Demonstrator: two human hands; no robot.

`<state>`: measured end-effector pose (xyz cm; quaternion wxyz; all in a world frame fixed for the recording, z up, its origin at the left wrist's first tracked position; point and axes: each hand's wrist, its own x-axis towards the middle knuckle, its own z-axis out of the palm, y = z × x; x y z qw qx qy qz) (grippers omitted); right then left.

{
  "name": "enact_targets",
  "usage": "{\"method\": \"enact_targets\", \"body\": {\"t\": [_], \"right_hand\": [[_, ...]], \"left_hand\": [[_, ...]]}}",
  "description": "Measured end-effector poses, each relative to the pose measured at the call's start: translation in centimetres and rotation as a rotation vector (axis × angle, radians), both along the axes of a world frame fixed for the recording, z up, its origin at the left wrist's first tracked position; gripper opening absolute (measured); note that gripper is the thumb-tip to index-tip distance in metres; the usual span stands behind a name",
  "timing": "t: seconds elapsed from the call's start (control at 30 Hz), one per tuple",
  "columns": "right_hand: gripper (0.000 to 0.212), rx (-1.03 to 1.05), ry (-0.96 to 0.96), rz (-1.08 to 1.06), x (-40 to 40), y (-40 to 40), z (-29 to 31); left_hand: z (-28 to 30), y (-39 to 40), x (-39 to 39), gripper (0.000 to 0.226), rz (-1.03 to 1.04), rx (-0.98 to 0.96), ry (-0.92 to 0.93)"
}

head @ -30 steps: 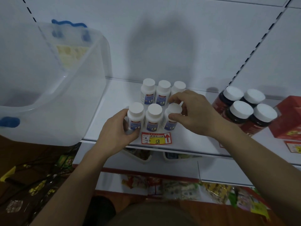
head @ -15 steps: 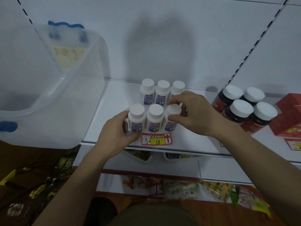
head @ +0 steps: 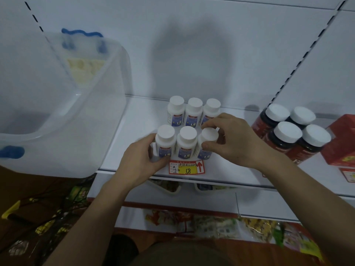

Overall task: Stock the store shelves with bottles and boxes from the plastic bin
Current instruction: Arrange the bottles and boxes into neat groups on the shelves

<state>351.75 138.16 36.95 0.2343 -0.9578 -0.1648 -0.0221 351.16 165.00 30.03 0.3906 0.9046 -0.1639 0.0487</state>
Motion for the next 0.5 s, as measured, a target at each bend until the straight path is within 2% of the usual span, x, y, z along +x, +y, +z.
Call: {"method": "enact_targets", "body": {"t": [0.1,0.2,0.27,0.33,0.43,0.5], "right_hand": [[0.048,-0.004,0.018,0.007,-0.1,-0.4,0.2],[0.036,0.039,-0.075,-0.061,0.2,-1.2,1.3],[0.03,0.054,-0.166,-0.094,1.5,-1.3,2.5],[0.035,-0.009,-0.206,-0.04,3.6,-0.5,3.6],[0.038,-0.259,-0.137,0.017,6.9,1.7,4.9],[0.042,-0.339,-0.089,0.059,8.6,3.3,5.6]], "left_hand": [[0.0,0.5,0.0,0.055,-0.026,-0.021,0.061],[0.5,2.0,0.4,0.071,-0.065,-0.151,0.202],[1.1,2.3,1.4,0.065,-0.02,-0.231,0.147],[2.2,1.6,3.5,0.053,0.06,-0.202,0.022],[3.7,-0.2,7.1,0.041,0.056,-0.182,-0.009],[3.5,-0.8,8.4,0.039,0.055,-0.15,0.021]]}}
